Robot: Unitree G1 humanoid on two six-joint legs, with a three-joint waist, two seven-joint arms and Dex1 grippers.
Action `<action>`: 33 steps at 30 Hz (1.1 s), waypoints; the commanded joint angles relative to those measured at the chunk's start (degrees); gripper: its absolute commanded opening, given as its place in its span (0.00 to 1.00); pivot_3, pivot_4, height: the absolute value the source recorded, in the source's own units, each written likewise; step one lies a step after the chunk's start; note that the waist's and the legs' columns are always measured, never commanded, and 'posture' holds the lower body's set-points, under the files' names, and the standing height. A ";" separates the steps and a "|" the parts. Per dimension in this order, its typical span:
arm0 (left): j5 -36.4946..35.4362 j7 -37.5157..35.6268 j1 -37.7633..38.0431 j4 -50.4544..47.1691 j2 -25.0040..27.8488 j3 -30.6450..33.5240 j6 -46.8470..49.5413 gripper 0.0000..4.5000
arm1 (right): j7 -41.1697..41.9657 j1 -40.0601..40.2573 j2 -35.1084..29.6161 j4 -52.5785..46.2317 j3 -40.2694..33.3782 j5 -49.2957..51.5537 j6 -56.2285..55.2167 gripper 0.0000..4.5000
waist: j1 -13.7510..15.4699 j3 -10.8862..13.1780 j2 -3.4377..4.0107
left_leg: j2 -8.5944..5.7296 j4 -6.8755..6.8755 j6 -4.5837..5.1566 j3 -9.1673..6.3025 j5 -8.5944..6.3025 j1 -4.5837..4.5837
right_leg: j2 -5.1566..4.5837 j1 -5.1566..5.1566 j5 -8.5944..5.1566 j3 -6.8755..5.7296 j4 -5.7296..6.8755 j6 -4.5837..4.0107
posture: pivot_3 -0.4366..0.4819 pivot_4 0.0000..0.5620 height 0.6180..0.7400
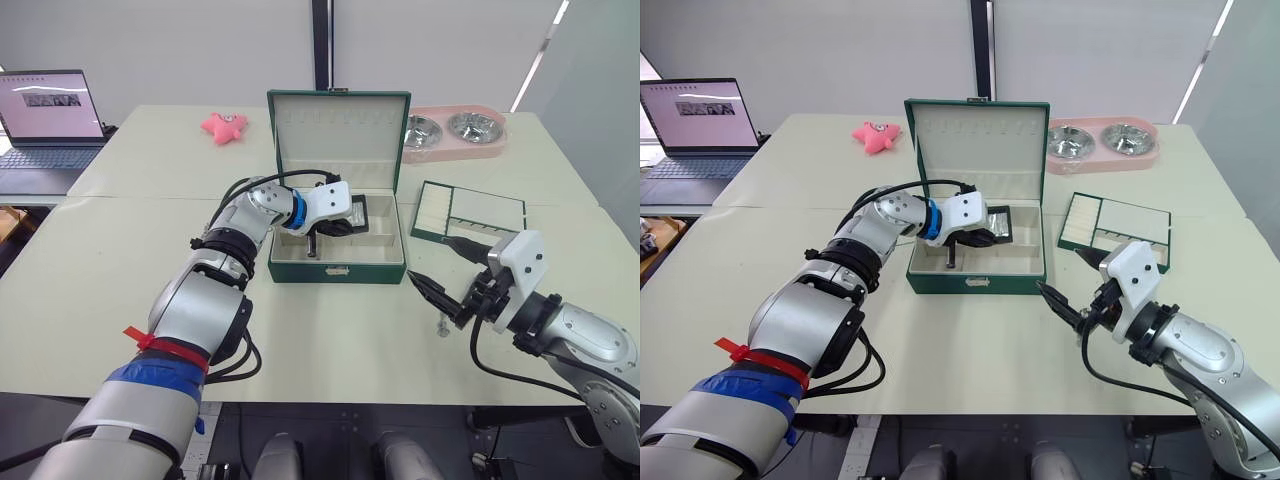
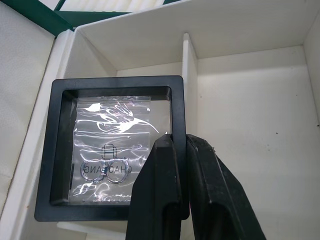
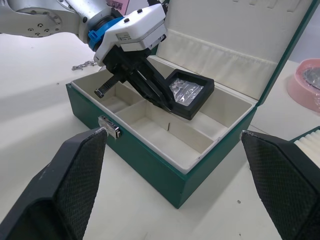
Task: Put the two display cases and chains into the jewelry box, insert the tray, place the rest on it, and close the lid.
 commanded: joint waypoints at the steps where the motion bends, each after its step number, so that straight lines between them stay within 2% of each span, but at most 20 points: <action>1: 0.60 0.64 -1.17 0.27 -0.24 1.08 -0.77 0.00 | -0.49 0.23 -0.11 -2.25 -2.01 1.06 -0.18 1.00 | 0.00 0.00 0.00 | 0.00 0.01 0.00 0.00 0.00 0.00 | 0.00 0.00 0.00 0.00 0.01 0.00 | 0.48 0.27 1.00; 18: 1.99 1.88 -0.72 1.18 -0.51 0.90 -1.11 0.00 | -1.68 0.50 -0.35 -3.32 -2.05 2.46 0.87 1.00 | -0.01 -0.01 0.00 | 0.00 0.03 0.01 -0.01 0.01 0.10 | 0.00 0.07 0.00 0.00 0.08 0.00 | 0.48 0.27 1.00; 33: 1.91 2.39 -1.04 1.23 -0.39 2.51 -1.52 0.99 | -1.54 -0.27 -0.44 -2.57 -1.55 2.47 0.72 1.00 | -0.04 0.00 0.00 | 0.00 0.03 0.01 0.00 0.01 0.08 | 0.00 0.05 0.00 0.00 0.08 0.00 | 0.48 0.27 1.00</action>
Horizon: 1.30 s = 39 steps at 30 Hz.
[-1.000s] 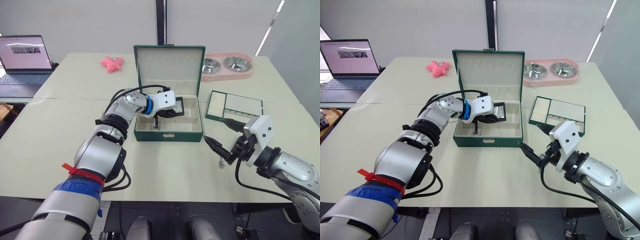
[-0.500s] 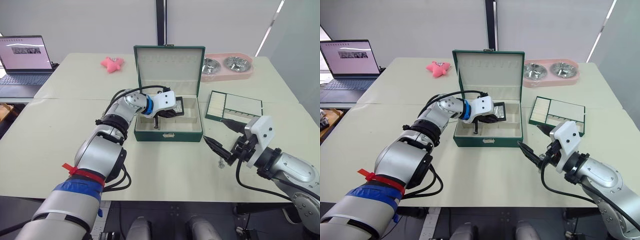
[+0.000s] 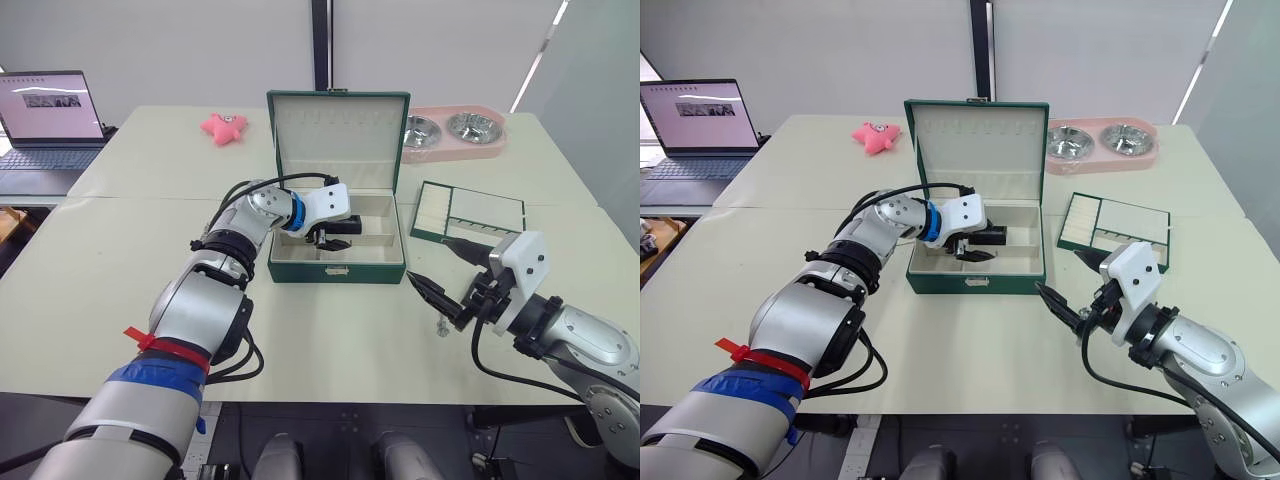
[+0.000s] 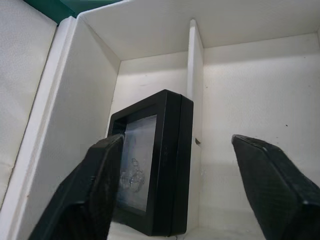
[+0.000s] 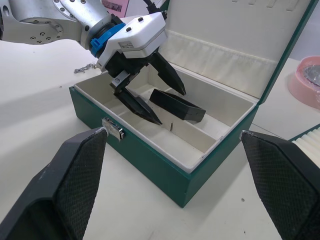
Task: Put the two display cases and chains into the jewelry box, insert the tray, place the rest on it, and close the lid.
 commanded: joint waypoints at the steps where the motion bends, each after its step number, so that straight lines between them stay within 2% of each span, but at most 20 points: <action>1: -0.25 0.55 -1.09 -0.38 -0.08 1.45 -0.83 0.99 | 0.15 -0.62 -0.41 -1.51 -1.03 0.59 -0.53 1.00 | 0.00 0.00 0.00 | 0.00 0.00 0.00 0.00 0.00 0.00 | 0.00 0.00 0.00 0.00 0.00 0.00 | 0.48 0.27 1.00; 6: -1.55 0.27 -2.01 -0.48 0.40 2.98 -0.03 0.99 | 0.34 -0.86 -0.46 -1.28 -0.99 0.56 -0.54 1.00 | 0.00 0.00 0.00 | 0.00 0.00 0.00 0.00 0.00 0.00 | 0.00 0.00 0.00 0.00 0.00 0.00 | 0.48 0.27 1.00; 13: -10.71 -6.03 -3.57 -1.34 1.03 12.95 8.97 0.99 | 0.48 -0.61 -0.28 -1.38 -1.22 0.70 -0.52 1.00 | -0.14 0.00 0.00 | 0.00 0.00 0.00 0.00 0.00 -0.01 | 0.00 -0.01 0.00 -0.02 0.01 0.00 | 0.48 0.27 1.00; 16: -13.13 -8.77 -2.80 -2.95 1.78 15.26 13.42 0.86 | 0.59 -0.62 -0.11 -1.16 -1.07 0.62 -0.68 1.00 | -0.29 0.00 0.00 | 0.00 0.00 0.00 -0.01 0.00 0.01 | 0.00 0.00 0.00 -0.02 0.02 0.00 | 0.48 0.27 1.00; 20: -15.26 -10.74 -0.23 -6.25 2.32 16.81 17.79 0.58 | 0.98 -1.09 0.09 -0.50 -0.60 0.56 -0.99 1.00 | -0.33 0.00 0.00 | 0.01 0.01 -0.01 -0.02 0.01 0.02 | 0.00 -0.01 0.00 -0.03 0.06 0.00 | 0.48 0.27 1.00; 28: -14.83 -9.44 6.21 -12.39 2.76 15.23 21.31 0.02 | 2.30 -2.83 -0.10 1.40 0.16 0.28 -1.45 1.00 | -0.29 0.00 0.01 | 0.02 0.07 -0.01 -0.05 0.01 0.01 | 0.00 -0.01 0.00 -0.04 0.12 0.00 | 0.48 0.27 1.00; 39: -13.56 -5.88 8.13 -13.64 1.90 13.17 21.44 0.01 | 2.79 -3.47 -0.15 2.04 0.44 -0.08 -1.74 1.00 | -0.26 0.00 0.00 | 0.02 0.12 -0.01 -0.06 0.00 0.01 | 0.00 -0.01 0.00 -0.05 0.18 0.00 | 0.48 0.27 1.00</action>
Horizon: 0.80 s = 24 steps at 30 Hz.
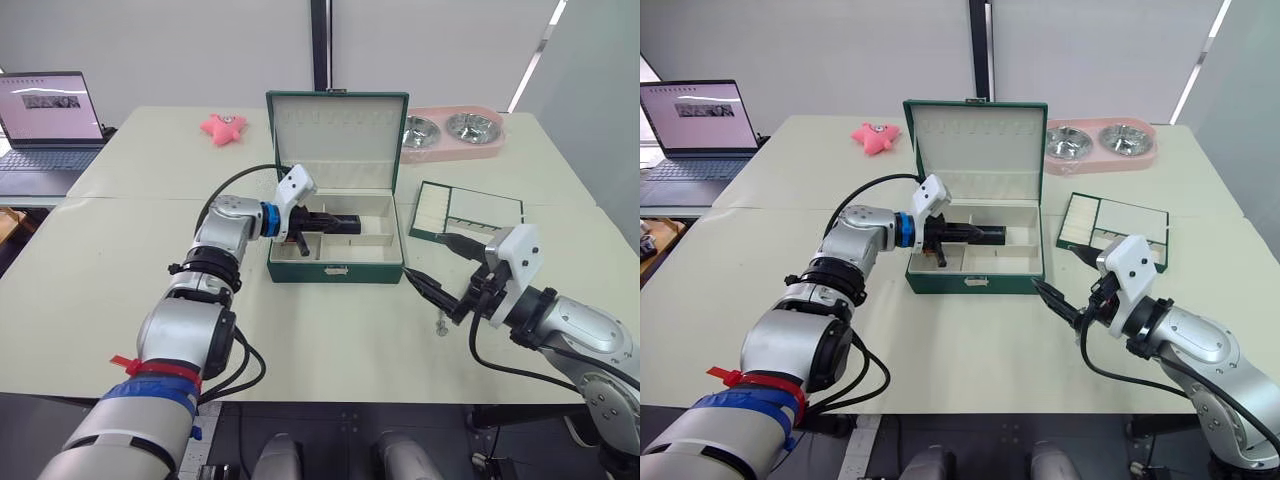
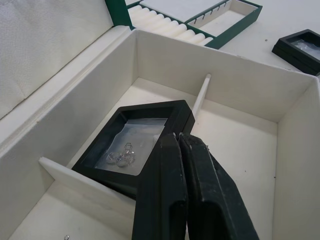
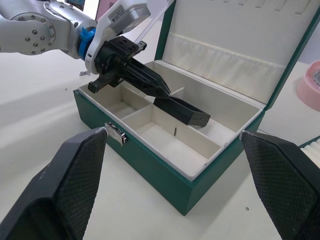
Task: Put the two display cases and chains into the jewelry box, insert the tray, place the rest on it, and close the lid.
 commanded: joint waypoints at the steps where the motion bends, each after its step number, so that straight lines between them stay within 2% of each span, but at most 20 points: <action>1: 0.98 1.77 -0.28 -1.63 0.03 -1.07 -0.65 0.01 | 0.35 -0.54 -0.17 -1.27 -0.70 0.17 -1.23 1.00 | -0.01 0.00 0.00 | 0.00 0.00 0.00 0.00 0.00 0.00 | 0.00 0.00 0.00 0.00 0.01 0.00 | 0.48 0.27 1.00; 16: 2.71 6.11 -1.26 0.37 -1.09 -3.00 -2.16 0.01 | -0.25 -0.59 0.35 -1.38 -0.16 -0.19 -1.32 1.00 | 0.00 0.00 0.00 | 0.00 0.03 0.00 0.00 0.00 0.00 | 0.00 -0.01 0.00 0.01 0.04 0.00 | 0.48 0.27 1.00; 24: -1.67 0.81 -1.74 -1.43 -1.20 -0.07 -0.53 0.01 | -0.15 -0.23 0.57 -1.25 -0.44 0.10 -1.48 1.00 | -0.01 0.00 0.00 | 0.00 0.03 0.00 0.00 0.00 0.00 | 0.01 -0.01 0.00 0.00 0.04 0.00 | 0.48 0.27 1.00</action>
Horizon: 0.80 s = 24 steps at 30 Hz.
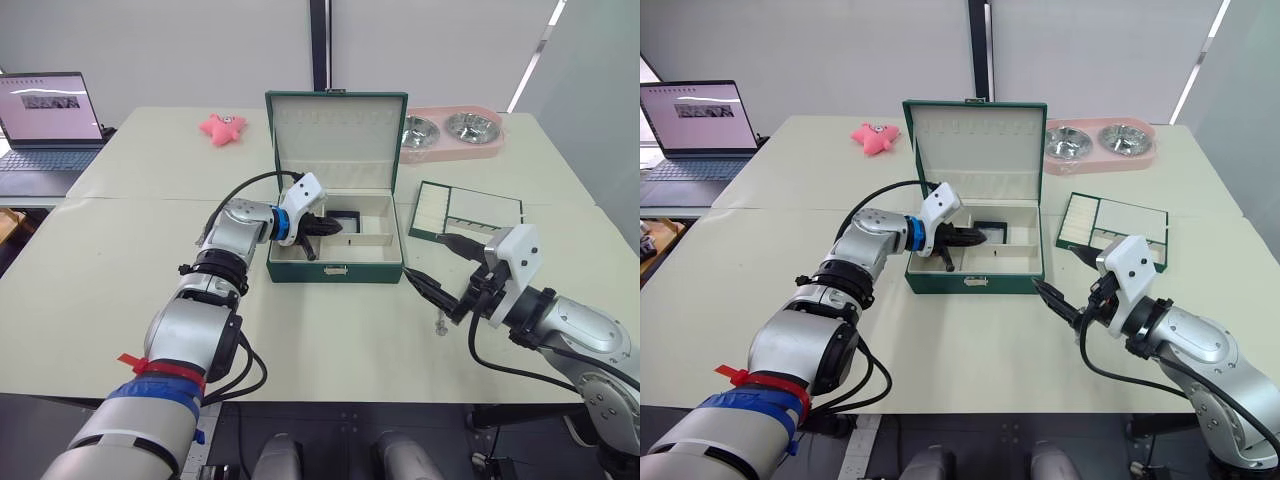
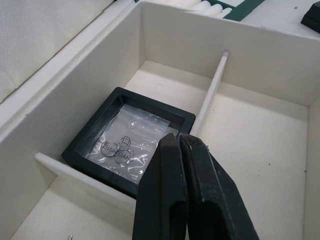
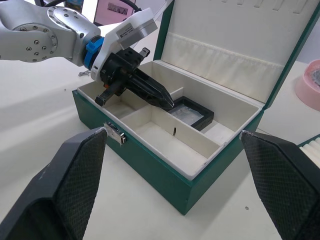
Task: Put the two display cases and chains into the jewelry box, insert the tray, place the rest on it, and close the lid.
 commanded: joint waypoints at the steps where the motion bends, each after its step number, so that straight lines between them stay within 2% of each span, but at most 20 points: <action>1: -4.37 -3.84 -1.99 -2.63 0.02 3.06 1.77 0.01 | 0.31 -0.16 0.27 -1.13 -0.69 0.28 -1.44 1.00 | 0.00 0.00 0.00 | 0.00 0.00 0.00 0.00 0.00 0.00 | 0.00 0.00 0.00 0.00 0.00 0.00 | 0.48 0.27 1.00; 2: -5.83 -5.29 -2.10 -3.57 0.25 3.93 2.76 0.10 | 0.58 -0.02 0.18 -0.90 -0.95 0.37 -1.59 1.00 | 0.00 0.00 0.00 | 0.00 0.00 0.00 0.00 0.00 0.00 | 0.00 0.00 0.00 0.00 0.00 0.00 | 0.48 0.27 1.00; 6: -10.36 -10.54 -1.21 -8.96 1.99 6.07 8.22 0.33 | 2.04 0.35 -0.70 0.30 -2.41 0.62 -2.18 1.00 | -0.06 0.00 0.00 | 0.00 0.00 0.00 0.00 0.00 0.00 | 0.00 0.00 0.00 0.00 0.00 0.00 | 0.48 0.27 1.00; 10: -15.02 -12.99 3.39 -22.04 6.44 7.80 17.86 0.61 | 5.24 1.56 -2.41 3.46 -5.90 1.06 -3.62 1.00 | -0.23 -0.01 0.02 | 0.02 0.00 0.00 0.00 0.00 0.02 | 0.02 0.00 0.00 0.02 0.02 0.00 | 0.48 0.27 1.00; 14: -19.89 -11.88 10.32 -36.27 12.34 10.30 28.35 0.88 | 8.87 3.68 -4.08 7.89 -9.42 0.76 -5.87 1.00 | -0.40 -0.01 0.02 | 0.08 -0.03 0.00 0.04 0.00 0.11 | 0.04 0.04 0.00 0.10 0.04 0.00 | 0.48 0.27 1.00; 15: -20.99 -11.08 11.96 -39.14 13.79 11.11 30.42 0.98 | 9.67 4.12 -4.49 8.92 -9.99 0.50 -6.40 1.00 | -0.29 -0.01 0.02 | 0.08 -0.02 0.00 0.04 0.00 0.13 | 0.04 0.04 0.00 0.11 0.08 0.00 | 0.48 0.27 1.00; 19: -24.22 -7.11 19.89 -50.83 20.56 15.56 37.72 0.99 | 13.64 6.01 -6.29 14.39 -12.43 -0.43 -9.05 1.00 | -0.16 -0.01 0.02 | 0.10 0.03 0.00 0.04 0.00 0.13 | 0.02 0.06 0.00 0.11 0.08 0.00 | 0.48 0.27 1.00; 22: -26.58 -3.19 28.30 -57.41 26.44 22.74 41.89 0.99 | 16.78 7.07 -7.11 21.96 -14.76 -1.61 -12.64 1.00 | -0.28 -0.01 0.02 | 0.13 0.00 0.01 0.08 -0.01 0.18 | 0.03 0.06 0.00 0.15 0.07 0.00 | 0.48 0.27 1.00; 24: -27.55 -0.45 33.57 -60.53 28.48 26.66 43.16 0.99 | 18.58 7.13 -7.14 27.53 -15.82 -2.44 -15.41 1.00 | -0.26 -0.01 0.03 | 0.14 -0.01 0.01 0.09 -0.01 0.20 | 0.02 0.06 0.00 0.16 0.07 0.00 | 0.48 0.27 1.00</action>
